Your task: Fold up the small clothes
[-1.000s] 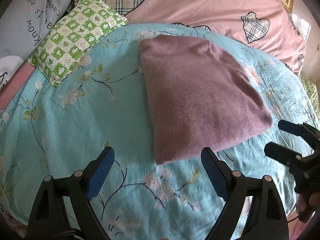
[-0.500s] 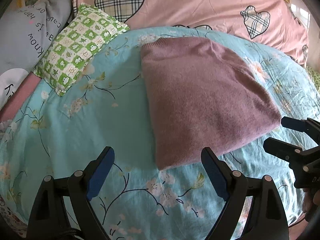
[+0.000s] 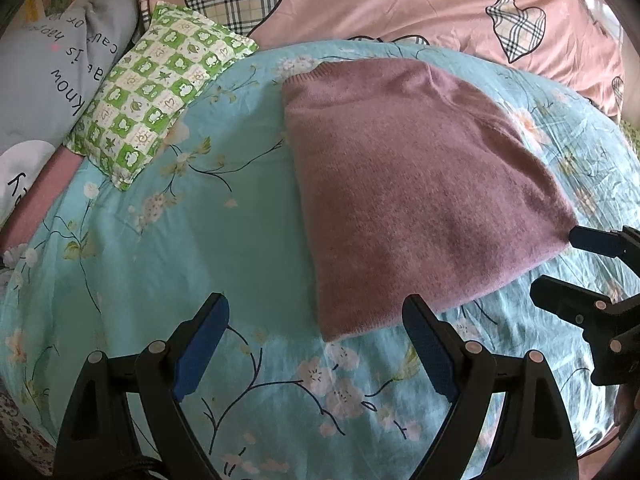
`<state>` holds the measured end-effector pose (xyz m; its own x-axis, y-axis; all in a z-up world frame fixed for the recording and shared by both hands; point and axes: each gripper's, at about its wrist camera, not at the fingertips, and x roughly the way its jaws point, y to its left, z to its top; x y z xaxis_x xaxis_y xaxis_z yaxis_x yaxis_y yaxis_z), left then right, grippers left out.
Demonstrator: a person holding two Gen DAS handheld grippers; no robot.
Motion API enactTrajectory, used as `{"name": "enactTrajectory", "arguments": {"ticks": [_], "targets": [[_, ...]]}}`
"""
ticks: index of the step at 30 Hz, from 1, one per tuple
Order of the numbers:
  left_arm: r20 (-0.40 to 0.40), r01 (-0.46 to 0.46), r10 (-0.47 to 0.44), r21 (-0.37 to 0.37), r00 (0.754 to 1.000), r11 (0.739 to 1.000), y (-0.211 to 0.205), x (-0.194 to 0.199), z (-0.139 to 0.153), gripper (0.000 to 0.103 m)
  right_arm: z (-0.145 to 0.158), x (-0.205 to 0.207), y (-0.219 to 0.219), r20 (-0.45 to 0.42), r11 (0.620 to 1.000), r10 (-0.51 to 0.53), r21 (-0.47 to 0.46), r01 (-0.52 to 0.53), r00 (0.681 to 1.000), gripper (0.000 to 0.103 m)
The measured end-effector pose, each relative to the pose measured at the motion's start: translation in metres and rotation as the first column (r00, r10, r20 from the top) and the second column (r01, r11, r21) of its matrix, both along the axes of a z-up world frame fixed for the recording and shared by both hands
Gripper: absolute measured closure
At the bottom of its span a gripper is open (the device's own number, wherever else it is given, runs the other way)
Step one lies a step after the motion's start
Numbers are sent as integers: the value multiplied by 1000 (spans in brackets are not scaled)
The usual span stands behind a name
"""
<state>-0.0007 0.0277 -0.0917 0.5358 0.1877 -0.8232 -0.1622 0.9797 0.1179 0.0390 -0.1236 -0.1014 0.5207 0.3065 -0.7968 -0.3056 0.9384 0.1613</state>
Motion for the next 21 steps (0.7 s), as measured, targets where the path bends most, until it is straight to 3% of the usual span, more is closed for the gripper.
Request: {"name": "enactTrajectory", "arguments": {"ticks": [21], "targets": [[5,9,-9,3,1000,1000,-4,3,5,14,7,0,0,6,1000,-5,15,5,1000,7]]}}
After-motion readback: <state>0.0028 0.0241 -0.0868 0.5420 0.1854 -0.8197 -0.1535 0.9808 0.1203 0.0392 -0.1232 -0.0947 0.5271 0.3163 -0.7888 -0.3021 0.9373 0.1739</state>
